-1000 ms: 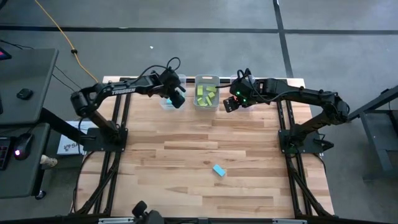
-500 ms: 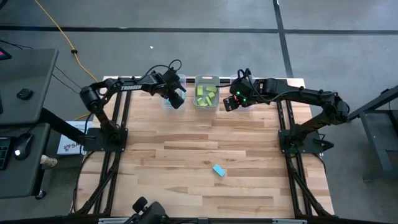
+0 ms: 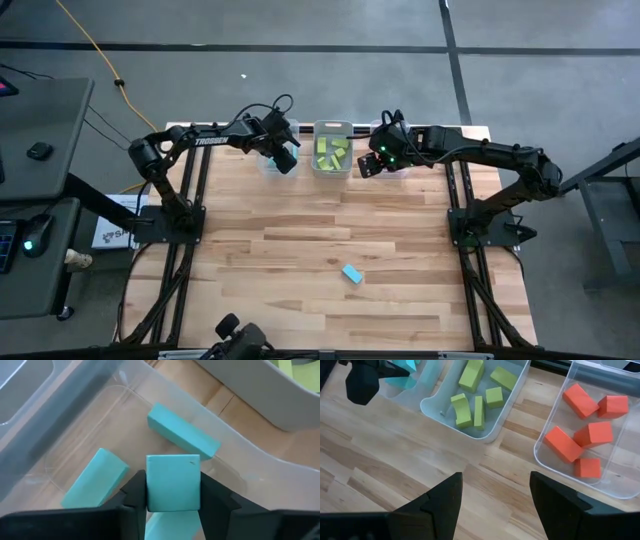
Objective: Sort & place blocks by color
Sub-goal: Put the blue block into the left transparent bin
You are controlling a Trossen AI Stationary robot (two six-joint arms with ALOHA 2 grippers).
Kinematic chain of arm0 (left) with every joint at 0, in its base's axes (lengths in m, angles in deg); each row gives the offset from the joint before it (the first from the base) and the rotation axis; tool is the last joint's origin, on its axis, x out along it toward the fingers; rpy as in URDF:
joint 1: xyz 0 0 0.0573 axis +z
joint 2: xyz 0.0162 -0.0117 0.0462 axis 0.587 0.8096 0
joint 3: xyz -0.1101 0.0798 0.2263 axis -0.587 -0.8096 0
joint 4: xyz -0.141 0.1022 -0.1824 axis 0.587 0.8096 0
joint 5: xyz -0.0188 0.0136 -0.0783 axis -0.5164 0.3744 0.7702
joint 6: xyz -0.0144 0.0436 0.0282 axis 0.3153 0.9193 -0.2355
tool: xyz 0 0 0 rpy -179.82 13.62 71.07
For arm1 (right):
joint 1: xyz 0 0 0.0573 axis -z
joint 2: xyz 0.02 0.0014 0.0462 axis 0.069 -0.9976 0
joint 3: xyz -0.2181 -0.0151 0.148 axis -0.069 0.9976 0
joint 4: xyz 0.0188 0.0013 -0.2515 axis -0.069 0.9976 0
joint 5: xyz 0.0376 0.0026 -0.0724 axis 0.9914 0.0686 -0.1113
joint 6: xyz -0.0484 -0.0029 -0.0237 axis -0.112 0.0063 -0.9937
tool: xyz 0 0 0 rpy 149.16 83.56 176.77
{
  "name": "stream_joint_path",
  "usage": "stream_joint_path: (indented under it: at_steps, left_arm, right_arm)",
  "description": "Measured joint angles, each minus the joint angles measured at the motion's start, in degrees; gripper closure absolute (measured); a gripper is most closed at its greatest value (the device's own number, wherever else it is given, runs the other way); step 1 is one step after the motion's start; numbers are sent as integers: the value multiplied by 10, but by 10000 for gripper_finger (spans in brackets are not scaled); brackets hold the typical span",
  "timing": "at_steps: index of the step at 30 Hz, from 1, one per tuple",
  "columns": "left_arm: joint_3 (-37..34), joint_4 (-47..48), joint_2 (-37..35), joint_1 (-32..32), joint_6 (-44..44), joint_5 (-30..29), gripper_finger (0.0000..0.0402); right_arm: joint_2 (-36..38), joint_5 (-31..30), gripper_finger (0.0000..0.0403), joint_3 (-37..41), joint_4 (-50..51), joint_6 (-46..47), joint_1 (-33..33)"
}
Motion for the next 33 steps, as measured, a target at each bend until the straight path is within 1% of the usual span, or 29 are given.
stream_joint_path:
  at_steps: [8,13,18,24,29,33]
  left_arm:
    - [0,-2,0,0,0,-2,231]
    - [0,3,-9,0,0,1,206]
    - [0,3,-44,0,0,5,203]
    - [1,32,-115,-8,-11,12,205]
    - [1,77,-182,-29,-61,44,204]
    - [1,97,-228,-58,-120,48,204]
  right_arm:
    - [0,7,181,0,0,11,-2]
    - [0,22,181,0,0,39,-26]
    - [0,26,181,0,-4,73,-75]
    - [0,26,181,0,-40,85,-141]
    - [-3,16,181,0,-60,90,-191]
    - [-21,17,181,0,-63,90,-226]
